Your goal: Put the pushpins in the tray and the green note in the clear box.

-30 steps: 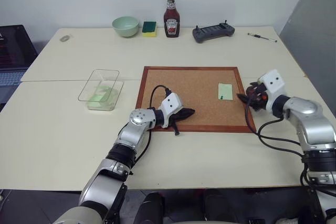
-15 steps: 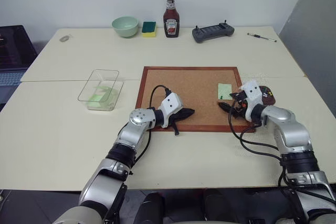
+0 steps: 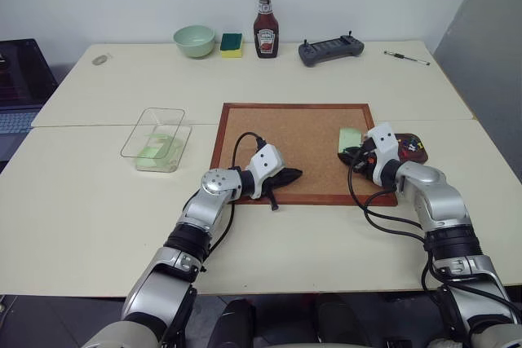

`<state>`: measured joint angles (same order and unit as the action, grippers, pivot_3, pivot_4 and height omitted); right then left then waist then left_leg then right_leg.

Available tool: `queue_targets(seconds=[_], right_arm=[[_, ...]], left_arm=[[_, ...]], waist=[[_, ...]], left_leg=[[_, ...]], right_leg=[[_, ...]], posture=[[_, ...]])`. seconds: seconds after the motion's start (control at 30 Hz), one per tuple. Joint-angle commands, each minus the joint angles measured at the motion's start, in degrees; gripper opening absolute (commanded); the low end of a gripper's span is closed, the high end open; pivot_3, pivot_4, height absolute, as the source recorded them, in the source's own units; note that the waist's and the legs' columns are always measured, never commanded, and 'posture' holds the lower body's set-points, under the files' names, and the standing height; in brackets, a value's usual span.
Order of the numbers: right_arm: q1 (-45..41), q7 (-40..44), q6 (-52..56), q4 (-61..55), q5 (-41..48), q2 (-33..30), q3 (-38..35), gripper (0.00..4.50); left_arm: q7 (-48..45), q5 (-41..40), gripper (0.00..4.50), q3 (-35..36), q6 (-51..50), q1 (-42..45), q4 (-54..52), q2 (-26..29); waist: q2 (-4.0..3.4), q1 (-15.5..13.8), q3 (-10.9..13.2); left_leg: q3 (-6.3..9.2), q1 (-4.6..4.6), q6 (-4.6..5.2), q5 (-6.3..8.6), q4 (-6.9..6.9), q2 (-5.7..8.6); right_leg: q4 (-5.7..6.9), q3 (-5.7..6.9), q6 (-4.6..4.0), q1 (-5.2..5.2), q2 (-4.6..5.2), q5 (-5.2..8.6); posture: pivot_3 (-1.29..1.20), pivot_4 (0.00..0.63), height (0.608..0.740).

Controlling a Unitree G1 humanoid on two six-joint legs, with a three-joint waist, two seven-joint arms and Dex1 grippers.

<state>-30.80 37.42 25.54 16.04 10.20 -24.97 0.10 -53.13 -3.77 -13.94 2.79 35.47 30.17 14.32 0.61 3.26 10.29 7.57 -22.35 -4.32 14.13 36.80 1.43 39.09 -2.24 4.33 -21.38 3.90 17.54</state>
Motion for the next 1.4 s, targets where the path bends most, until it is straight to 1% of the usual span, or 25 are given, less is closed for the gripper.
queue_targets(seconds=[0.03,0.07,0.1,0.13,0.17,0.63,0.87,0.97,1.0,1.07,1.13,1.3,1.33,1.37,1.4], right_arm=[[-1.6,0.2,-0.9,-1.6,0.7,-0.4,-1.1,0.5],[-1.6,0.1,-0.6,-2.1,1.0,-0.4,-1.4,0.29],[-1.5,0.1,-0.3,-2.5,1.2,-0.5,-1.6,0.27],[-1.4,0.1,-0.1,-2.9,1.4,-0.5,-1.8,0.11],[-1.3,0.1,0.1,-3.2,1.6,-0.6,-2.0,0.03],[-1.3,1.3,2.6,-11.2,4.6,-2.5,-3.6,0.03],[-0.5,2.4,4.2,-16.5,5.5,-4.3,-2.9,0.03],[-0.4,2.8,4.9,-17.8,5.9,-4.8,-2.8,0.03],[-0.3,3.1,5.2,-18.4,6.0,-5.0,-2.7,0.03],[-0.3,3.4,5.7,-19.4,6.2,-5.1,-2.6,0.0],[-0.3,3.3,6.0,-19.8,6.4,-5.1,-2.6,0.0],[-0.6,3.6,6.4,-20.0,6.4,-4.8,-2.2,0.0],[-0.7,3.7,6.4,-20.0,6.4,-4.8,-2.2,0.0],[-0.7,3.8,6.5,-20.0,6.4,-4.8,-2.1,0.0],[-0.8,4.1,6.6,-20.0,6.5,-4.9,-1.9,0.0]], left_arm=[[0.2,1.6,0.0,-0.8,-0.8,-1.3,0.7,0.5],[0.2,1.6,0.0,-0.8,-0.8,-1.3,0.6,0.6],[0.1,1.6,0.0,-0.8,-0.8,-1.3,0.6,0.6],[0.1,1.5,0.0,-0.9,-0.9,-1.3,0.6,0.6],[0.1,1.5,0.0,-0.9,-0.9,-1.3,0.5,0.6],[0.4,1.2,0.0,-0.7,-0.8,-1.7,0.7,0.2],[0.7,0.9,0.0,-0.3,-0.6,-1.4,1.0,0.0],[0.9,0.2,0.0,0.4,-0.1,-0.8,1.2,-0.4],[1.5,-0.8,0.0,1.7,0.8,-0.2,0.9,-0.8],[1.8,-2.4,0.38,3.8,2.1,0.9,-0.5,-0.8],[1.5,-2.3,0.62,4.5,4.1,1.3,-1.7,0.3],[0.7,-2.0,1.7,5.5,8.6,0.6,-4.4,3.1],[0.7,-2.1,1.78,5.7,9.0,0.5,-4.6,3.4],[0.7,-2.1,2.01,5.9,9.6,0.3,-5.2,3.8],[0.6,-2.2,2.11,6.1,10.1,0.1,-5.8,4.1]], waist=[[0.0,0.0,0.0],[0.0,0.0,0.0],[0.0,0.0,0.0],[0.0,0.0,0.0],[0.0,0.0,0.0],[0.0,0.0,0.0],[0.0,0.0,0.0],[0.0,-0.1,0.0],[0.0,-0.1,0.0],[0.03,-0.1,0.0],[0.09,0.0,0.1],[0.08,0.0,0.1],[0.09,-0.1,0.1],[0.09,-0.1,0.1],[0.09,-0.1,0.1]], left_leg=[[0.0,0.0,0.0,0.0,0.0,0.0],[0.0,0.0,0.0,0.0,0.0,0.0],[0.0,0.0,0.0,0.0,0.0,0.0],[0.0,0.0,0.0,0.0,0.0,0.0],[0.0,0.0,0.0,0.0,0.0,0.0],[-0.01,-0.02,0.0,0.0,-0.04,0.01],[0.0,-0.02,0.0,0.0,-0.05,0.01],[0.0,-0.02,0.0,0.0,-0.05,0.01],[0.0,-0.02,0.0,0.0,-0.05,0.01],[0.0,-0.03,0.0,0.0,-0.05,0.01],[0.01,-0.06,0.0,0.0,-0.04,0.0],[0.01,-0.17,0.0,0.0,-0.07,0.0],[0.01,-0.18,0.0,0.0,-0.07,0.0],[0.02,-0.25,0.0,0.0,-0.07,0.01],[0.02,-0.27,0.0,0.0,-0.07,0.01]], right_leg=[[0.0,0.0,0.0,0.0,0.0,0.0],[0.0,0.0,0.0,0.0,0.0,0.0],[0.0,0.0,0.0,0.0,0.0,0.0],[0.0,0.0,0.0,0.0,0.0,0.0],[0.0,0.0,0.0,0.0,0.0,0.0],[-0.02,-0.02,0.0,-0.03,0.01,0.0],[-0.04,0.0,0.0,-0.01,0.01,0.0],[-0.04,0.0,0.0,-0.01,0.01,0.0],[-0.04,0.0,0.0,-0.01,0.01,0.0],[-0.04,0.0,0.0,-0.01,0.01,0.0],[-0.04,0.0,0.0,-0.05,0.01,0.0],[-0.05,0.0,0.0,-0.19,0.0,0.0],[-0.05,0.0,0.0,-0.2,0.01,0.0],[-0.05,0.0,0.0,-0.26,0.01,0.0],[-0.05,0.0,0.0,-0.27,0.01,0.0]], posture=[[0.0,0.15,0.74],[0.0,0.15,0.74],[0.0,0.15,0.74],[0.0,0.15,0.74],[0.0,0.15,0.74],[0.0,0.15,0.74],[0.0,0.15,0.74],[0.0,0.15,0.74],[0.0,0.15,0.74],[0.0,0.15,0.74],[0.0,0.15,0.74],[0.0,0.15,0.74],[0.0,0.15,0.74],[0.0,0.15,0.74],[0.0,0.15,0.74]])
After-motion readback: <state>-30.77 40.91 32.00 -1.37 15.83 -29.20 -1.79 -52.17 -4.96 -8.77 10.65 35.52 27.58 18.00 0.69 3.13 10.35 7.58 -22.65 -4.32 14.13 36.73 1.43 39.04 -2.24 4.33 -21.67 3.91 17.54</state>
